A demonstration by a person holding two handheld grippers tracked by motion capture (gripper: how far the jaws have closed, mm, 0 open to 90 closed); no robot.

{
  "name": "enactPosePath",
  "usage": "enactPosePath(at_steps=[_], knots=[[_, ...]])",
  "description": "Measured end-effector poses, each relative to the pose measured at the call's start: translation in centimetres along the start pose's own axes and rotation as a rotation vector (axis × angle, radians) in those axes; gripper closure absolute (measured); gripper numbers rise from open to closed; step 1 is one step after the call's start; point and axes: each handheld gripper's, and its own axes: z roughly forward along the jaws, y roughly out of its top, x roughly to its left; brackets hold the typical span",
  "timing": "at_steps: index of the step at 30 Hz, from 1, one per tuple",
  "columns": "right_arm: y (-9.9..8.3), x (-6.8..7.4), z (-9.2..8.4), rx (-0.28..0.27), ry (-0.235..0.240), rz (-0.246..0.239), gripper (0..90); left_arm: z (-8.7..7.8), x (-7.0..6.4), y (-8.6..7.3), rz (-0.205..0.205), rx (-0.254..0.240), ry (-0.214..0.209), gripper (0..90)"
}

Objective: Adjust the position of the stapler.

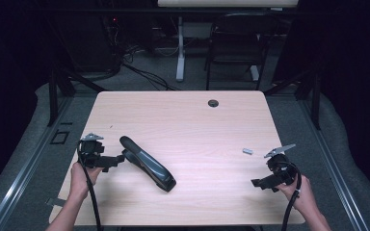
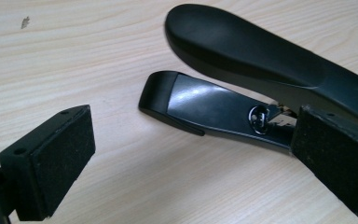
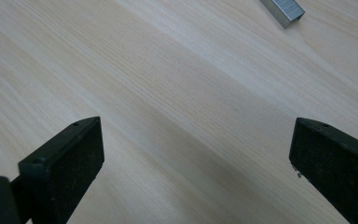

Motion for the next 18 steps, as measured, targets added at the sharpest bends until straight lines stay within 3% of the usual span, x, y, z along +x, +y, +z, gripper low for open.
enactPosePath(at_steps=[6, 18], knots=[[0.0, 0.2, -0.1, -0.009, 0.007, 0.001, 2.9, -0.1, -1.0, 0.5, 0.025, -0.005, -0.008, 0.0], [0.1, 0.3, 0.1, -0.001, -0.009, 0.003, 3.1, 0.4, -1.7, 1.2, 0.012, 0.008, -0.033, 0.0]])
